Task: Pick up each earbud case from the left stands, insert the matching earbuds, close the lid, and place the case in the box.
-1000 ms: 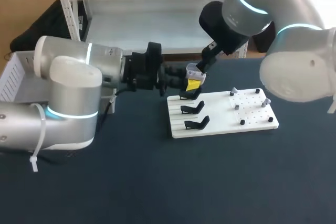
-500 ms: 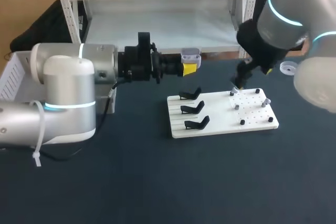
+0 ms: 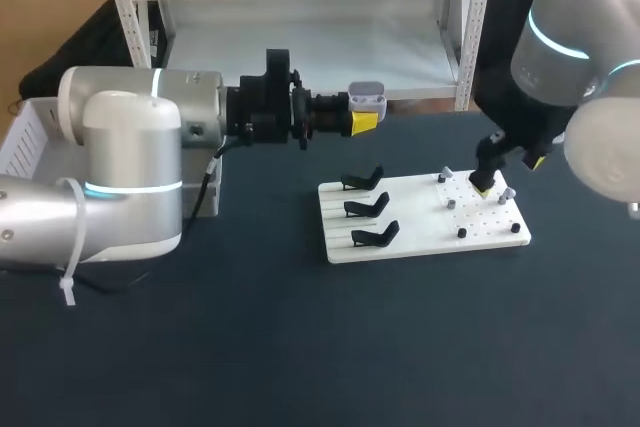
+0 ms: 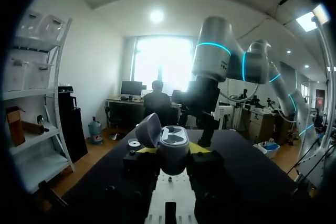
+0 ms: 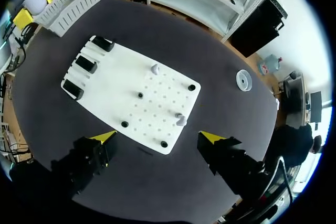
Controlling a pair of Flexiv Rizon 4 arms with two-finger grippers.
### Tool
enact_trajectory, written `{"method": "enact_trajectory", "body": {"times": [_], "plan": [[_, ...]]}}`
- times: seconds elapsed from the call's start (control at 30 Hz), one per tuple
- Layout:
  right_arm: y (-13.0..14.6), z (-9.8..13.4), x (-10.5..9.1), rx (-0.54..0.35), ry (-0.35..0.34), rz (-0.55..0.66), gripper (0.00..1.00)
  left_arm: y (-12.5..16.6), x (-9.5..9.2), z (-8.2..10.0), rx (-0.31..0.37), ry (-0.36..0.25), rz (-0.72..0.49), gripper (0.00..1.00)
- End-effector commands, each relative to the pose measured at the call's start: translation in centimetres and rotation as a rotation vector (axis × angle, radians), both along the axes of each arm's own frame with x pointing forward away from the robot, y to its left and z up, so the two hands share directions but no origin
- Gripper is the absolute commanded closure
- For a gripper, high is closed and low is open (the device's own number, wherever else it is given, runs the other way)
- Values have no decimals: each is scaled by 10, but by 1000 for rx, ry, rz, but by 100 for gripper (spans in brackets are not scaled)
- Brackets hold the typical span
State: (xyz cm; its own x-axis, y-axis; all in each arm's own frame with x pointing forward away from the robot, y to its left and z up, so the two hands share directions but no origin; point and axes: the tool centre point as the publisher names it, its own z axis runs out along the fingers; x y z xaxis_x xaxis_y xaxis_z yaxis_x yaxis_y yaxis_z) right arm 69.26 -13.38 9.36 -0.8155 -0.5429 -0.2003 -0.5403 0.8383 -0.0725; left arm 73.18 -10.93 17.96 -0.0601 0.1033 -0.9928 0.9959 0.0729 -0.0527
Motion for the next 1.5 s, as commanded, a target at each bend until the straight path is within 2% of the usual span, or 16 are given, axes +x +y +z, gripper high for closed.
{"method": "enact_trajectory", "body": {"times": [0.03,0.07,0.1,0.13,0.2,0.23,0.53,0.6,0.67,0.77,0.93,1.03,1.07,1.13,1.27,1.5], "plan": [[-3,-13,2,-18,12,10,0,0,0,0,-1,0,1,100],[-5,-17,2,-23,13,12,9,0,0,0,-1,0,1,100],[-8,-20,2,-27,11,15,25,0,0,0,-1,0,1,100],[-9,-21,2,-21,-1,26,29,0,0,0,-1,0,1,100],[-13,-25,2,-30,-13,32,27,0,0,0,-1,0,1,100],[-15,-27,3,-26,-19,40,31,0,0,0,-1,0,1,100],[-25,-45,2,-50,-30,61,29,0,0,0,-1,0,1,100],[-25,-48,4,-48,-32,67,32,0,0,0,-1,0,1,100],[-27,-52,7,-51,-28,70,42,0,0,0,-1,0,1,100],[-30,-58,12,-57,-23,73,48,0,0,0,-1,0,1,100],[-32,-61,22,-56,-15,53,53,0,0,0,-1,0,1,100],[-30,-62,25,-60,-15,44,50,0,0,0,-1,0,1,100],[-29,-61,26,-58,-14,40,45,0,0,0,-1,0,1,100],[-27,-61,28,-58,-13,37,43,0,0,0,-1,0,1,100],[-25,-63,30,-59,-6,25,50,0,0,0,-1,0,1,100],[-21,-65,34,-62,-2,12,55,0,0,0,-1,0,1,100]]}}
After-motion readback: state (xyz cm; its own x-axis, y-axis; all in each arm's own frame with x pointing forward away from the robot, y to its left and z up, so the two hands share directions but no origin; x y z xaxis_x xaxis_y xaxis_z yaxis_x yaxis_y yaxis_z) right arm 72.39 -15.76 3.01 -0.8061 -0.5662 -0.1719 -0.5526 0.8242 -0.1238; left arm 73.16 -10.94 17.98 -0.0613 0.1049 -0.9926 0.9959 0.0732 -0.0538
